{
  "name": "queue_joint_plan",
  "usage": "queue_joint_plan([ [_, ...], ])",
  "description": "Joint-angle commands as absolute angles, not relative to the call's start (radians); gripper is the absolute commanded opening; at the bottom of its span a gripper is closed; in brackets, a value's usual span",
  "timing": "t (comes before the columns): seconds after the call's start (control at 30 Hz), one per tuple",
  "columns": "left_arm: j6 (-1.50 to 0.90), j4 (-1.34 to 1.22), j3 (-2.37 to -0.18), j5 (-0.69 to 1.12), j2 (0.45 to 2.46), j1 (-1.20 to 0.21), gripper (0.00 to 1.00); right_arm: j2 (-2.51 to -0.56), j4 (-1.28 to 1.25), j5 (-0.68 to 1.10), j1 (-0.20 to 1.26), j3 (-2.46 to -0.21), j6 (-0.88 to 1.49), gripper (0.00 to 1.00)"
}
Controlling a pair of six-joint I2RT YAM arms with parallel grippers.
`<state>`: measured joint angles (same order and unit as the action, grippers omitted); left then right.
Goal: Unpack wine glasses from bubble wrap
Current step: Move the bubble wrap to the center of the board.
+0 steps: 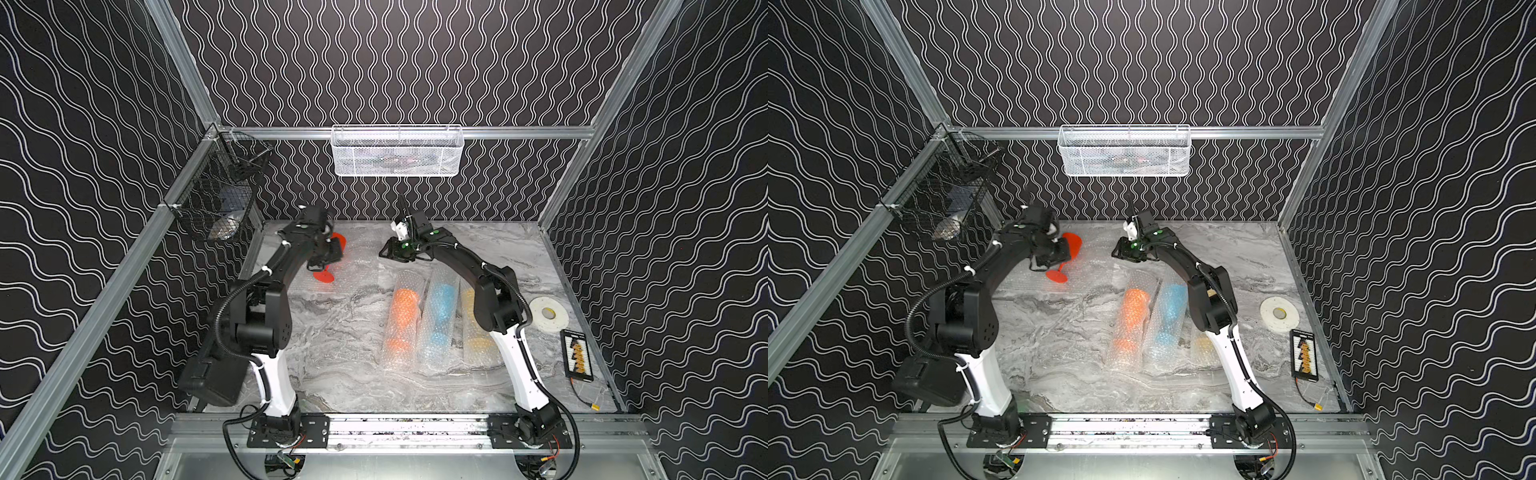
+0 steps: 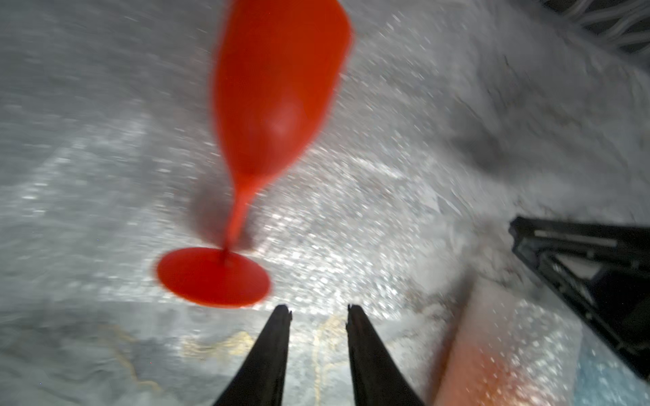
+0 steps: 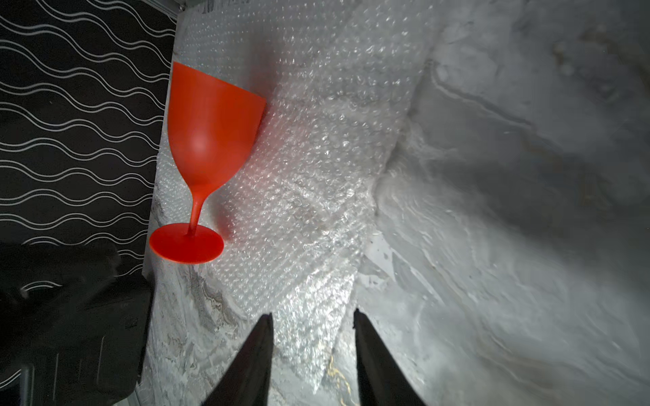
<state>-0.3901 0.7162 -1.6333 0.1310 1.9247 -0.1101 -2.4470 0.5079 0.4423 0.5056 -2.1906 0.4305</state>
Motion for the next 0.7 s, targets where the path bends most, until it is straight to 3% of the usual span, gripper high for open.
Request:
queue_joint_plan([
  [0.0, -0.398, 0.706, -1.635, 0.110, 1.953, -0.183, 0.34, -2.397, 0.476, 0.423, 0.484, -2.150, 0.443, 0.40],
  [0.17, -0.400, 0.731, -1.728, 0.087, 2.092, -0.231, 0.34, -2.348, 0.452, 0.425, 0.460, -2.079, 0.443, 0.40],
  [0.67, -0.392, 0.779, -1.962, 0.041, 2.396, -0.198, 0.34, -2.324, 0.441, 0.433, 0.423, -2.042, 0.438, 0.40],
])
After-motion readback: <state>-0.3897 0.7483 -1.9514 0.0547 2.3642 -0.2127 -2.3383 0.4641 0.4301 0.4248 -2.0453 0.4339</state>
